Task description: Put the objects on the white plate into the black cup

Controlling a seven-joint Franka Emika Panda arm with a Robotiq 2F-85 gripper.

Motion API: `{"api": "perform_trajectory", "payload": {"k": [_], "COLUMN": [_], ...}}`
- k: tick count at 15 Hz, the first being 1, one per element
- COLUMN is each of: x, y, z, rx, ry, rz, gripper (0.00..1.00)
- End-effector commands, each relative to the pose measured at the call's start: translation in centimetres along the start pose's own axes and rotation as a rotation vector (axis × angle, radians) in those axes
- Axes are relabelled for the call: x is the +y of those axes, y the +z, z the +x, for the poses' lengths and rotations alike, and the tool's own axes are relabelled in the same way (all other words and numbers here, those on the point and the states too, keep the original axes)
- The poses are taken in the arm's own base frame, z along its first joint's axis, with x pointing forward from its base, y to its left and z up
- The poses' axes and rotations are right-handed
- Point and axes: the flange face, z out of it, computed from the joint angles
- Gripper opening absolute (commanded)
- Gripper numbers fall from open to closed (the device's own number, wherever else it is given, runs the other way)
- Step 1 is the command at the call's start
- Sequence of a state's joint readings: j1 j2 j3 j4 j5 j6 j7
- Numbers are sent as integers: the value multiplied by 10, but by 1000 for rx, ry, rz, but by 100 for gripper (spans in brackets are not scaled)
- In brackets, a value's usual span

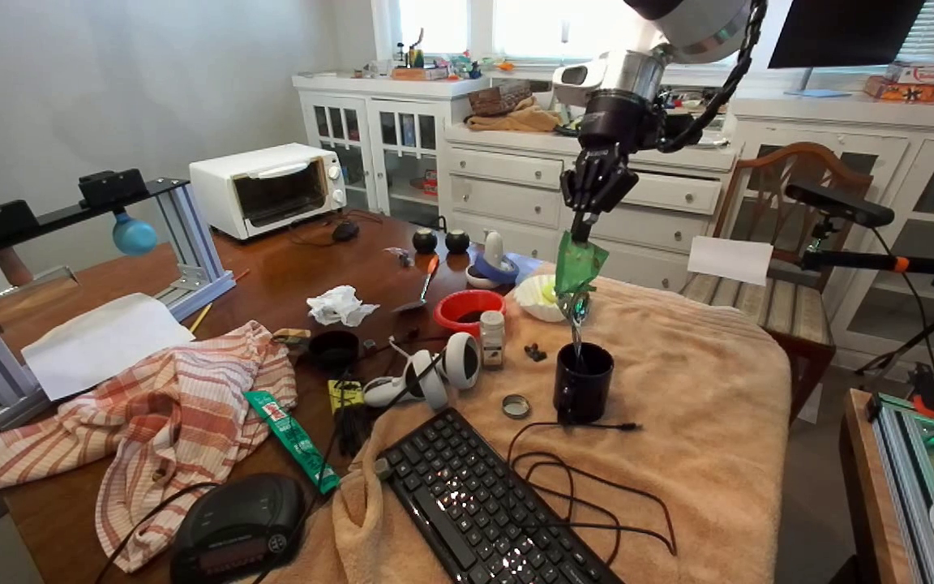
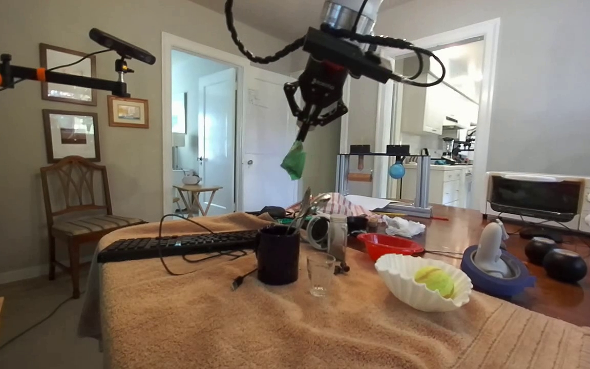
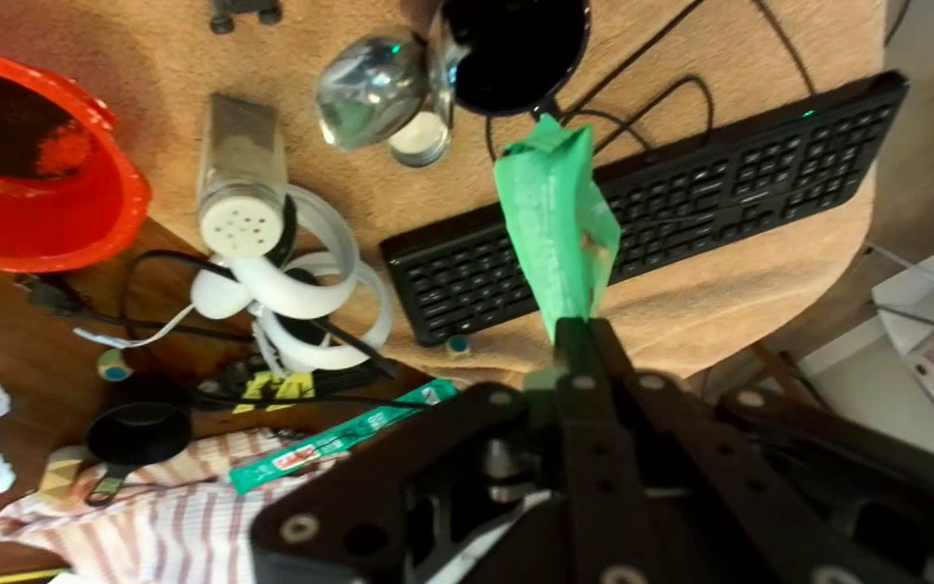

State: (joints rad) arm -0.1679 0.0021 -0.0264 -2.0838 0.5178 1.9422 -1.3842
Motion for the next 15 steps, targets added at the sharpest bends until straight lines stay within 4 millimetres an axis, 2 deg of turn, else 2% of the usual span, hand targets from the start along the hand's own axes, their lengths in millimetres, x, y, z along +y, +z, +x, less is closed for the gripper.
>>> {"api": "perform_trajectory", "payload": {"k": [1,5,10,15], "x": [-5,-10,-18,-34], "y": [1,3,15,35], "z": [1,1,16,40], "rx": [-25,-52,-203,-295], "ry": [-21,-47,7,47], "rz": [19,34,-66,-122], "gripper": [1,0,0,0]}}
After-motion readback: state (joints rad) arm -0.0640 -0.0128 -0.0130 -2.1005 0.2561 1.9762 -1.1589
